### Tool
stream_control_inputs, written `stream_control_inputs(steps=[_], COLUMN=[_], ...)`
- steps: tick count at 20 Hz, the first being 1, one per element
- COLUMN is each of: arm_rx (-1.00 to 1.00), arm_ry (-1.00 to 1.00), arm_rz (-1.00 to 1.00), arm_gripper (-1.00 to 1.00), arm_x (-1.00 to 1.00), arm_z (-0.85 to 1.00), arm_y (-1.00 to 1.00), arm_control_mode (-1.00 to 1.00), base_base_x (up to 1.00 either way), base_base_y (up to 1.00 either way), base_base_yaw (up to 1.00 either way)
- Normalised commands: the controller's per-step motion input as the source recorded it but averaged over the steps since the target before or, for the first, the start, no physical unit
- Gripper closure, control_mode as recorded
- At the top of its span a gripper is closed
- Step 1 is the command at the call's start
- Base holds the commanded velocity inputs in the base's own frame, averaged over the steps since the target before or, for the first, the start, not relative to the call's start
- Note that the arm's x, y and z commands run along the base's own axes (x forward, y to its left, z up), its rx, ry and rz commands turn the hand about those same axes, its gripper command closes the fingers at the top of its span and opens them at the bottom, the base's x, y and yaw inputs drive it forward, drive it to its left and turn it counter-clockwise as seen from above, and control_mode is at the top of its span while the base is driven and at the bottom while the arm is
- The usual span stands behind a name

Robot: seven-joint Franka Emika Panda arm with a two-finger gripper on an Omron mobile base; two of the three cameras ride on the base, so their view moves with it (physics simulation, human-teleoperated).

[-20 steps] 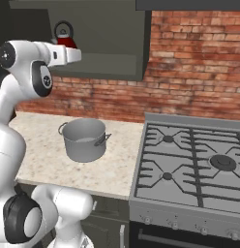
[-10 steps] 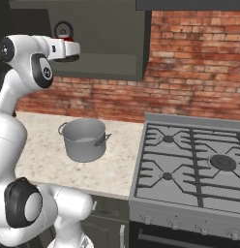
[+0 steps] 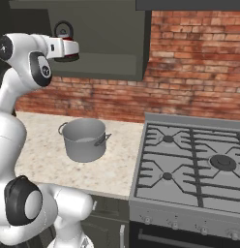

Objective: Pick the kettle from the cabinet and place it on a stove burner. Then pick the pot from the counter and place it on another stove burner. Finally, turn both burners on.

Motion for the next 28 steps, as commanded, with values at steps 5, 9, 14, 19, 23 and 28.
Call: stream_control_inputs(steps=[5,9,14,19,23,28], arm_rx=[0.00,0.00,0.00,0.00,0.00,0.00], arm_ry=[0.00,0.00,0.00,0.00,0.00,0.00], arm_rz=[-0.01,-0.03,-0.02,0.00,0.00,0.00], arm_gripper=[-1.00,-1.00,-1.00,-1.00,-1.00,-1.00], arm_x=[0.11,0.25,0.19,0.06,0.09,0.21], arm_z=[0.00,0.00,0.00,0.00,0.02,0.05], arm_y=[0.01,0.12,0.18,0.13,0.17,0.22], arm_control_mode=[-1.00,-1.00,-1.00,-1.00,-1.00,-1.00], base_base_x=[0.00,0.00,0.00,0.00,0.00,0.00], base_base_y=[0.00,0.00,0.00,0.00,0.00,0.00], base_base_yaw=[0.00,0.00,0.00,0.00,0.00,0.00])
